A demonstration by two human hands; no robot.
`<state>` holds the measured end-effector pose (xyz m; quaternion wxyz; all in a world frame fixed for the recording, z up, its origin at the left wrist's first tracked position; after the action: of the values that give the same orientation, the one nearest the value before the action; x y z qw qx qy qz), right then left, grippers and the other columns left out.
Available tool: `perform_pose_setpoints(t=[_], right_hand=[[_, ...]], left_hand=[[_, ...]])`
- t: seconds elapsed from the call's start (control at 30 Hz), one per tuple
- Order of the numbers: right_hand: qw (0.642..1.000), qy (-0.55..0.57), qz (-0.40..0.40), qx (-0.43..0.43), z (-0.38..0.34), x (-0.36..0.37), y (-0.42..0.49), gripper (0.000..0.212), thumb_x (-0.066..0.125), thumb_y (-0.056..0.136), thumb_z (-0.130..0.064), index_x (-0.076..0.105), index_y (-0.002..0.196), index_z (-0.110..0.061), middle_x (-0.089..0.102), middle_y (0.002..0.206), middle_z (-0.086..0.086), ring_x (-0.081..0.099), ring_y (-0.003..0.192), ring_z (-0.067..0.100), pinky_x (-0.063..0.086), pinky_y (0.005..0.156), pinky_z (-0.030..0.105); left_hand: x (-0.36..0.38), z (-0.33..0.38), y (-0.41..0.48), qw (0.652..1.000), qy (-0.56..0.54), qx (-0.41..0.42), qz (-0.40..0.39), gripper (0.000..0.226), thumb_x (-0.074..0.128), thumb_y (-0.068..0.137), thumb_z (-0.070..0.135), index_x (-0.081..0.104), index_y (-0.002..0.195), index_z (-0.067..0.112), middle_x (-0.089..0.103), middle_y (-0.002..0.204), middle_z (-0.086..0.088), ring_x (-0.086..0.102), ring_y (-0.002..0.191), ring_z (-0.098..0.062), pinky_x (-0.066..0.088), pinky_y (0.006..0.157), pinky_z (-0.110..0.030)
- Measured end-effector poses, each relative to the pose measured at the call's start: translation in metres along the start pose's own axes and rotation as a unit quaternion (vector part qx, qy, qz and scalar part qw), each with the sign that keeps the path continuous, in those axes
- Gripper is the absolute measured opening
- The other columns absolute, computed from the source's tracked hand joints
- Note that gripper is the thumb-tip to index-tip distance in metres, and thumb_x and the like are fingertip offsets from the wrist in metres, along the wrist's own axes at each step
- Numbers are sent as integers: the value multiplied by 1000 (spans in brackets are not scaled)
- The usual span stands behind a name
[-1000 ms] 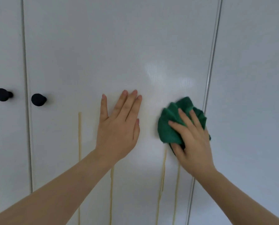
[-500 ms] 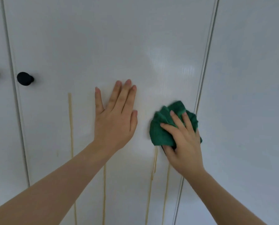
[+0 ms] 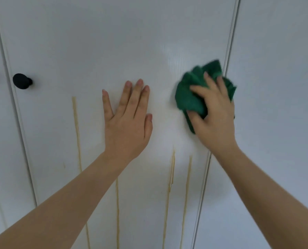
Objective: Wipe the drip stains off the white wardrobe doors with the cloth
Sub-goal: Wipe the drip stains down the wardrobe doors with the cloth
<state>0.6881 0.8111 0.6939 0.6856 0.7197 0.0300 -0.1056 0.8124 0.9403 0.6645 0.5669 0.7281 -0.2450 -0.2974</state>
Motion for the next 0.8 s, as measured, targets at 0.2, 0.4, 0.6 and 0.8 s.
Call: perform_pose_setpoints(t=[0.2, 0.4, 0.6, 0.8], right_hand=[[1000, 8, -7, 2, -8, 15, -54, 38, 50, 83, -24, 46, 120, -23, 38, 143, 5, 22, 138, 29, 25, 107, 51], [999, 22, 31, 22, -9, 4, 36, 39, 56, 81, -22, 57, 119, -14, 45, 142, 11, 28, 138, 37, 23, 107, 60], [1000, -13, -16, -21, -22, 25, -42, 41, 54, 83, -25, 45, 123, -24, 39, 145, 6, 23, 138, 29, 25, 108, 55], [999, -3, 42, 3, -6, -2, 48, 41, 58, 79, -23, 57, 119, -13, 46, 140, 13, 32, 135, 37, 27, 104, 63]], left_hand=[[1, -3, -2, 1000, 3, 11, -19, 55, 32, 96, 32, 28, 144, 6, 32, 150, -10, 27, 140, -24, 7, 109, -58], [2, -4, -3, 999, 1, 13, -46, 60, 29, 96, 36, 19, 147, 6, 23, 154, -9, 16, 142, -23, 1, 112, -56], [-2, -7, -1, 998, -17, 22, -48, 57, 29, 96, 35, 26, 145, 7, 28, 152, -8, 21, 140, -22, 0, 112, -55], [-5, -10, 0, 999, -19, 29, -41, 54, 30, 97, 33, 30, 145, 8, 31, 151, -6, 25, 139, -21, 2, 112, -56]])
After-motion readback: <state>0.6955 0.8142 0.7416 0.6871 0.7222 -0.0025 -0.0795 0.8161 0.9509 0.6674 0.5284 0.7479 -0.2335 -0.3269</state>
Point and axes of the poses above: each hand's wrist, its own y-axis towards the middle knuckle, its own x-axis out of the palm, z = x × y, the point moved 4 cm from there along y, towards the middle knuckle
